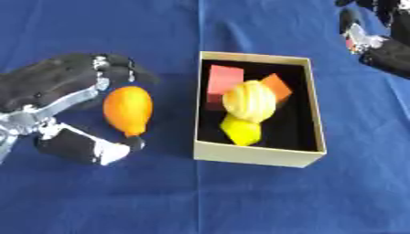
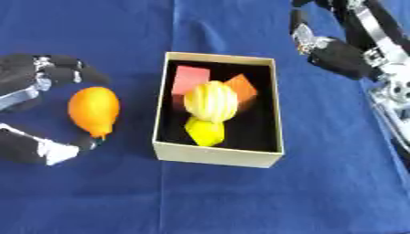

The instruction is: Pick up objects on the table and place them in the box.

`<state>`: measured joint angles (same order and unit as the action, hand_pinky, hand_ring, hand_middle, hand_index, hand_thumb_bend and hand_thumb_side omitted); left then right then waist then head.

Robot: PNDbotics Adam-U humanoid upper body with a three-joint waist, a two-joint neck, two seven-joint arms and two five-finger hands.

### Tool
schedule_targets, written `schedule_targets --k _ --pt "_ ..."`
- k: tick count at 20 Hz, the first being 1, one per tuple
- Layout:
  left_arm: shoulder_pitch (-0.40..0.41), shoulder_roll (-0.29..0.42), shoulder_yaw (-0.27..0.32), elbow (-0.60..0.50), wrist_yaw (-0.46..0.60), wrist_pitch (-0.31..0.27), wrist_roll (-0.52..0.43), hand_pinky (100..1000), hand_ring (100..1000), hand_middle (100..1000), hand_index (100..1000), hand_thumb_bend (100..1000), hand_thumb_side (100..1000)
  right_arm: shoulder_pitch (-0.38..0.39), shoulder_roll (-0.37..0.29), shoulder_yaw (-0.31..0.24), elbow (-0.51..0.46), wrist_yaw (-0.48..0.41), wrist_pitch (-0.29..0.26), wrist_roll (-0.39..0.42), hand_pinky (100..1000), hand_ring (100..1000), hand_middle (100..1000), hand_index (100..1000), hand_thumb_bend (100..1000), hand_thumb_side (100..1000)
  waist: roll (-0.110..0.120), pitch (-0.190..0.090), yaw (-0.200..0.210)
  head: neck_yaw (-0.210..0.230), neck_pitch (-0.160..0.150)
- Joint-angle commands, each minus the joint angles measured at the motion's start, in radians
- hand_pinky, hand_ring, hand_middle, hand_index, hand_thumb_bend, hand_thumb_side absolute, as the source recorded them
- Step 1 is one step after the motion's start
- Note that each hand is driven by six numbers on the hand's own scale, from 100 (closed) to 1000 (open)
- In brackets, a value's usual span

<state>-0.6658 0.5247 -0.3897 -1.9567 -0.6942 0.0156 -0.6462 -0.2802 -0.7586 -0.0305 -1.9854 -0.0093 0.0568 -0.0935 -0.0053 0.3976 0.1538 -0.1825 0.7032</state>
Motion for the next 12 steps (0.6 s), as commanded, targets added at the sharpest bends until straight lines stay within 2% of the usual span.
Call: schedule_targets --k 1,7,10,12 --pt "0.002 0.027 0.018 0.032 -0.056 0.004 0.023 855 826 785 907 418 241 -0.006 -0.026 -0.011 -0.015 0.006 -0.004 -0.001 976 897 703 800 100 447 -0.002 -0.018 -0.001 0.005 -0.008" --pt "0.012 0.01 0.018 0.126 -0.16 -0.009 0.082 867 851 816 907 402 218 -0.003 -0.023 -0.006 -0.015 0.011 -0.002 0.003 977 898 703 801 100 436 -0.007 -0.014 -0.004 0.017 -0.014" --pt "0.009 -0.008 0.02 0.175 -0.197 -0.006 0.112 867 853 823 906 394 278 0.0 -0.02 -0.002 -0.015 0.013 -0.002 0.007 977 899 703 801 100 434 -0.008 -0.014 -0.005 0.021 -0.014" --pt "0.005 -0.024 0.023 0.214 -0.218 -0.001 0.138 866 852 822 904 378 285 0.002 -0.018 -0.001 -0.015 0.015 -0.001 0.008 977 899 703 801 100 433 -0.009 -0.014 -0.007 0.023 -0.017"
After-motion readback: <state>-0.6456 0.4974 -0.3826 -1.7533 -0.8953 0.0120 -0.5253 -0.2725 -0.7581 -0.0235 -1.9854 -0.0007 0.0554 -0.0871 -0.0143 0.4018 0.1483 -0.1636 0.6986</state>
